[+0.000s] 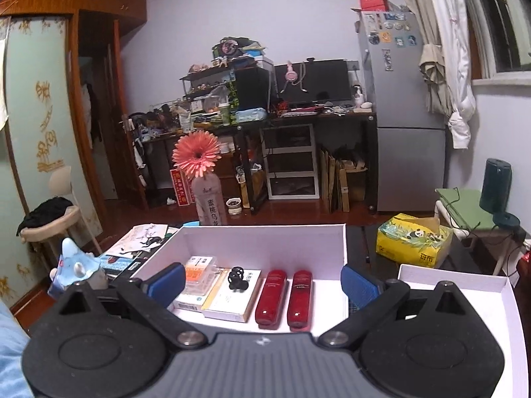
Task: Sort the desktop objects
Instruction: 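Move the right tool toward the empty white box lid beside the box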
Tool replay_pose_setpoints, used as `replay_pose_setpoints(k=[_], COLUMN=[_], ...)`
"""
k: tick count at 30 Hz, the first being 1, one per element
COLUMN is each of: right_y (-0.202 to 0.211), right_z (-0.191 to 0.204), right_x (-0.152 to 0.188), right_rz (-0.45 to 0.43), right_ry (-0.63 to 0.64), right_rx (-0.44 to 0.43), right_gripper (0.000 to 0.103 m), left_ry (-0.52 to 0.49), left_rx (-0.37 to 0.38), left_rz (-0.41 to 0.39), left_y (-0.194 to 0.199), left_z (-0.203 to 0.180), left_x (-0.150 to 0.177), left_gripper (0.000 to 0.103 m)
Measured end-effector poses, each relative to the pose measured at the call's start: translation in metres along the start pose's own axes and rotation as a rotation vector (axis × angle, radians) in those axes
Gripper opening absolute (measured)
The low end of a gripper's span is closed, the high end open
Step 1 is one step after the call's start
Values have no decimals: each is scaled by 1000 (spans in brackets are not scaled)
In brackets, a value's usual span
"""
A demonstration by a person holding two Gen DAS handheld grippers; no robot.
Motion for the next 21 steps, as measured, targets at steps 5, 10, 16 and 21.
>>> replay_pose_setpoints(k=[5,10,16,21], right_y=[-3,-6,-7,-8], right_z=[-5,-9,-9,-7], right_x=[1,3,2,2], right_rz=[8,33,22,11], right_ry=[-20,-31,1,39], right_rx=[37,60,100,117], right_gripper=[100,100,100,100], left_ry=[31,63,64,55], left_rx=[-13,-5,5,56], left_rz=[-13,-26,-38,-106], left_y=[-9,-18,-34,-37], left_z=[-6,-9,-13,-16], left_x=[-11,-23,-34,-40], left_gripper=[103,103,103,103])
Point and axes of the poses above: each gripper's, at about its wrist camera, not at the fingertips, and y roughly against the way its jaws point, z to its left, x to its underside, the point moved 3 cm from there along -y, roughly the way its jaws point, and after that the axes turned 14 degrees about -z, right-handed, at the moved point
